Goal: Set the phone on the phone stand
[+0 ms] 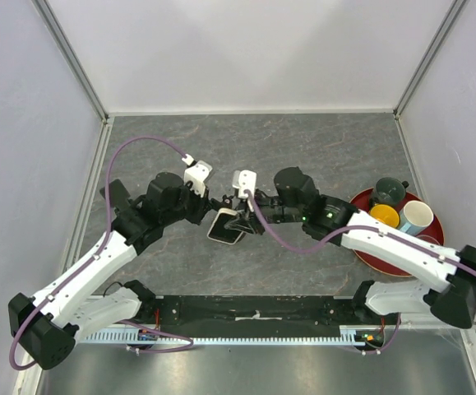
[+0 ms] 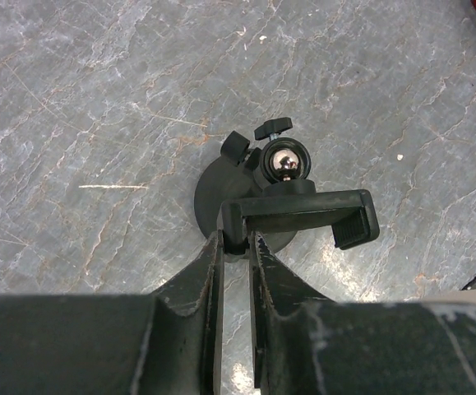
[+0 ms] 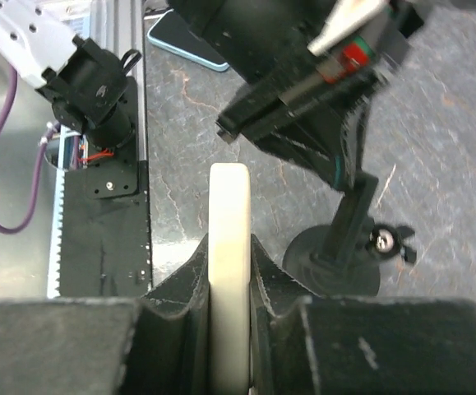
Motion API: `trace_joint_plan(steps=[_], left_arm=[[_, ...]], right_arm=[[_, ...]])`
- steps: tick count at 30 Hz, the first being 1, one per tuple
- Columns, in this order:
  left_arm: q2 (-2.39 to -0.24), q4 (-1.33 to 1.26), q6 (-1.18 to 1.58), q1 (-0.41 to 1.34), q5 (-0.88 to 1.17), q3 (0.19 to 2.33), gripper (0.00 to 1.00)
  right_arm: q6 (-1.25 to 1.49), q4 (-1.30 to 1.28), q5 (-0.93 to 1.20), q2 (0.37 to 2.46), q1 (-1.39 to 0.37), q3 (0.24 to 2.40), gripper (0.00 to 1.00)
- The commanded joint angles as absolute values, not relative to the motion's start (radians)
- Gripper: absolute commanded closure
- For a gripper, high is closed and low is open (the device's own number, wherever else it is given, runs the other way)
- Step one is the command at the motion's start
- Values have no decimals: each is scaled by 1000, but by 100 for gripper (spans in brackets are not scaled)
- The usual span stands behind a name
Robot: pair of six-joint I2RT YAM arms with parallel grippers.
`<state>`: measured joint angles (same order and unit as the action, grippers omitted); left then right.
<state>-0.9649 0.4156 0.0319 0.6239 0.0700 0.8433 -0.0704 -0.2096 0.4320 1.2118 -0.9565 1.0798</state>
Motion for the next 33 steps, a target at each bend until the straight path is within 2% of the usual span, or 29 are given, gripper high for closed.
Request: trace_joint_plan(steps=[1,10,13,18,33], left_arm=[[-943,373,-32,629,104,819,98],[-911,359,-66,629,141,792,98],[-907,360,-74,629,150,787,98],[-905,357,-81,627,189,785,98],[-902,365,-110,629,258,787,98]], right_arm=[[-316,-55,601,1316,-976,1186,100],[-574,-112,647,1520,-977,1356,100],[-647,-147,634,1535,-963,1365,100],[-704,-170,758,1572,-904,1391,100],[-923,-423,790,1660,-799,1511,100]])
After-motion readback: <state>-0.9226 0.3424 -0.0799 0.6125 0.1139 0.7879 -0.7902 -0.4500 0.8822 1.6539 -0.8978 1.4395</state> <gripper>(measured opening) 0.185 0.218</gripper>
